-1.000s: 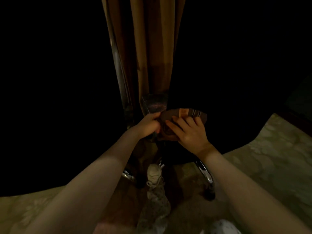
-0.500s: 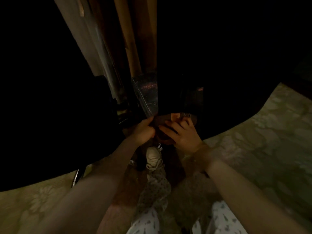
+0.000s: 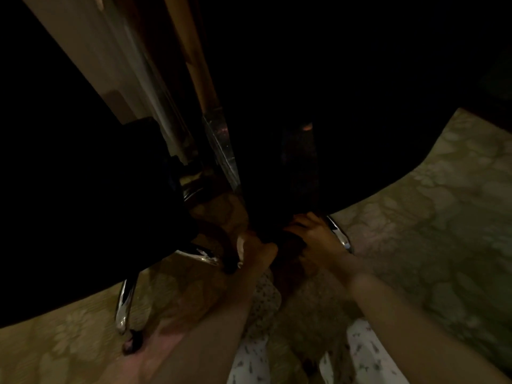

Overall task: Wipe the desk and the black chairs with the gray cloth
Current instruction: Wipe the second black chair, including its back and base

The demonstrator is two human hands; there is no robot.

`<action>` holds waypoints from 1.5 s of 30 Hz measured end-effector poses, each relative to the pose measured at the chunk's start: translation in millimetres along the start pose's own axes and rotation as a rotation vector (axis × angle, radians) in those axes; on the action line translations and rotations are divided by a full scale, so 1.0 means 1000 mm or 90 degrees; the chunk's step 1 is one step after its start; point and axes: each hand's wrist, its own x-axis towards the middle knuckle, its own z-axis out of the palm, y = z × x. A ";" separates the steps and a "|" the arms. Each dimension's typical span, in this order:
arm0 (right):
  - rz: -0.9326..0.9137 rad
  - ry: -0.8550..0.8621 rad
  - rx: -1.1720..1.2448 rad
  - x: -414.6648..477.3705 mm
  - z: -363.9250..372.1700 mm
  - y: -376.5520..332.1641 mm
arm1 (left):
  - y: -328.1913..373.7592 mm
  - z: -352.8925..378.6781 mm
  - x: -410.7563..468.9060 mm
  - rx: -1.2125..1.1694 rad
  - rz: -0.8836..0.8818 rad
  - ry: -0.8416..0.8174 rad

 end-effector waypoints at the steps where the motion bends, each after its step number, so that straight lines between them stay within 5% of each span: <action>1: 0.010 0.003 0.006 -0.005 -0.005 0.006 | 0.002 0.003 -0.004 -0.014 0.011 -0.012; 6: 0.019 0.088 -0.033 -0.023 -0.043 0.004 | 0.019 -0.003 -0.033 0.011 0.156 -0.041; 15: 0.011 0.657 -0.009 0.038 -0.155 -0.037 | 0.118 -0.060 -0.113 0.102 0.731 0.171; 20: -0.050 0.574 -0.137 0.076 -0.165 -0.022 | 0.146 -0.086 -0.083 0.236 0.929 0.413; 23: -0.046 0.535 -0.178 0.075 -0.143 -0.006 | 0.148 -0.092 -0.056 0.321 1.061 0.466; 35: -0.114 0.376 -0.295 0.035 -0.041 0.019 | 0.068 -0.065 0.016 0.606 1.073 0.297; 45: -0.134 0.309 -0.419 0.027 0.023 0.023 | -0.003 -0.036 0.073 0.545 0.926 0.209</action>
